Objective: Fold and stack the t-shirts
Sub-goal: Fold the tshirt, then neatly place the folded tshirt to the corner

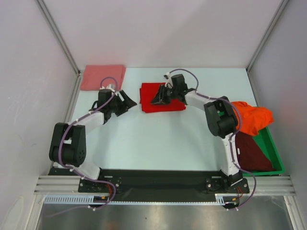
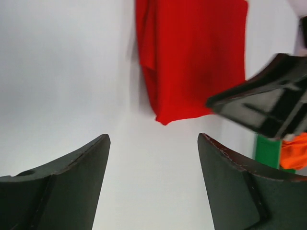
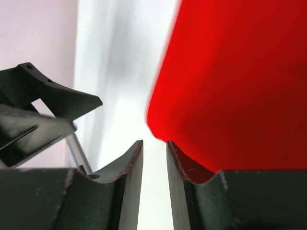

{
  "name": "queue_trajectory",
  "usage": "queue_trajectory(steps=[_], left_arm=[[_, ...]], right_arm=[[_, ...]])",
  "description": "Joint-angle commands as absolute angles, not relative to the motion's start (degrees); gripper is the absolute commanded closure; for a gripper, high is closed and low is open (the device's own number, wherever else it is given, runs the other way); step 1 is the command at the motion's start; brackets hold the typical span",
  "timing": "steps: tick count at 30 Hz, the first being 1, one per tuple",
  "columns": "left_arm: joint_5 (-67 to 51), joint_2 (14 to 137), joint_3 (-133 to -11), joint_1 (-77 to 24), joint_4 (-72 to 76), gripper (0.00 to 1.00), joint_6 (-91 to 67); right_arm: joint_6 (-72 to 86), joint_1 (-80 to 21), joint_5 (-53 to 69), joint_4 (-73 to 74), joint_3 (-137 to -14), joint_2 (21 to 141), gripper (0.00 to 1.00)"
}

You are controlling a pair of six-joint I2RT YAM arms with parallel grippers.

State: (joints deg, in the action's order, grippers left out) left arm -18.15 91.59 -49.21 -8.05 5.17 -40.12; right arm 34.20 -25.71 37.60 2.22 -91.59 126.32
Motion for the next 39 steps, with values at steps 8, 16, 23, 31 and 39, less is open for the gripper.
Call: queue_trajectory(steps=[8, 16, 23, 31, 39], left_arm=[[-21.0, 85.61, -47.73, -6.68, 7.91, 0.19, -42.37], [-21.44, 82.36, -47.81, -6.06, 6.77, 0.18, -41.57], [-20.66, 79.19, -47.73, -5.01, 5.45, 0.18, -40.87], [-20.74, 78.84, -46.76, -4.48, 5.36, 0.15, -44.29], [-23.81, 78.93, -42.29, -3.69, 8.96, 0.15, -52.02]], right_arm=[[42.1, -30.94, 39.73, -5.89, -101.25, 140.44, 0.71], [38.58, -33.84, 36.83, -0.36, -101.16, 140.8, 0.71], [27.26, -33.84, 31.56, 17.3, -112.04, 130.71, 0.64], [6.7, -34.45, 19.27, 31.29, -108.21, 118.75, 0.27], [-15.97, -41.3, -4.37, 22.09, -90.63, 108.9, 0.0]])
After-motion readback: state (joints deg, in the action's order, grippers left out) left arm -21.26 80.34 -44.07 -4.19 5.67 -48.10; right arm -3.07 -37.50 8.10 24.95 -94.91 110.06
